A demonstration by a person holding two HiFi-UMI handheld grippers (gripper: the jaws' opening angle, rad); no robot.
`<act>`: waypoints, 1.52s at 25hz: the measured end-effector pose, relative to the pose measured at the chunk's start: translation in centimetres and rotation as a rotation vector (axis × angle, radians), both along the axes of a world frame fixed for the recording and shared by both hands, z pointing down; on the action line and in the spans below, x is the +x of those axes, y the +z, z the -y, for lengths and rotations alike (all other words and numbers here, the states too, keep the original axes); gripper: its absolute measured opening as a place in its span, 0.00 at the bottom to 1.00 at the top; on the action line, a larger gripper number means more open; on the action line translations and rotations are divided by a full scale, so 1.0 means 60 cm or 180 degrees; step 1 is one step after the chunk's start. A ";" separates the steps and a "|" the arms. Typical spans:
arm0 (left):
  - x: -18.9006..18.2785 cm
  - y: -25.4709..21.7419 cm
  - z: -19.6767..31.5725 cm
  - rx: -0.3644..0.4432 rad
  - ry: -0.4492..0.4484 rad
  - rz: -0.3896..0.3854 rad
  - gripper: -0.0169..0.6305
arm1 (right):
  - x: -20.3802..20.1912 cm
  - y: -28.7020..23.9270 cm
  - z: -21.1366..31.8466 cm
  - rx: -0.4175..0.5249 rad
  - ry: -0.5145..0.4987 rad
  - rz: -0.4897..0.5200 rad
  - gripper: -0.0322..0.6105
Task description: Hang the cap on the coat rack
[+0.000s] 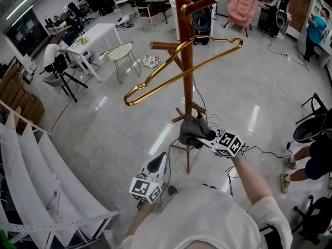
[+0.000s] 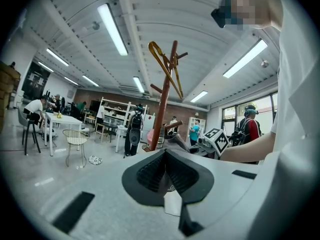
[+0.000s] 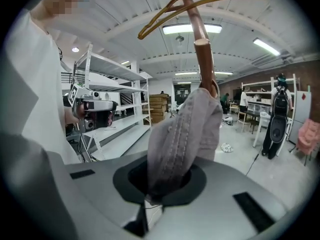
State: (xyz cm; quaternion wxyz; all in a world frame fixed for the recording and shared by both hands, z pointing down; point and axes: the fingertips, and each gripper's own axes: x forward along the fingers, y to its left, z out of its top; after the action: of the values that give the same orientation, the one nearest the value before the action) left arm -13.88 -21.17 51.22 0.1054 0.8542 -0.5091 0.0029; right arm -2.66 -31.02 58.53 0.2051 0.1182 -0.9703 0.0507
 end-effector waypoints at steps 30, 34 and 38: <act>-0.006 0.007 0.007 0.0015 0.0019 -0.0042 0.04 | 0.017 0.044 0.071 0.0018 0.0965 -0.0179 0.50; -0.004 0.004 0.009 0.0017 0.0032 -0.0042 0.04 | 0.026 0.032 0.060 0.0050 0.1022 -0.0144 0.50; 0.001 0.005 0.011 0.0021 0.0052 -0.0036 0.04 | 0.048 0.014 0.047 0.0101 0.1125 -0.0081 0.50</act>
State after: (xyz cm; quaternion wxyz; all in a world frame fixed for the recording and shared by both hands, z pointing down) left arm -13.82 -21.86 51.49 0.1054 0.8587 -0.5016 -0.0027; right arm 0.22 -33.83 59.37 0.2034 0.2907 -0.9324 0.0691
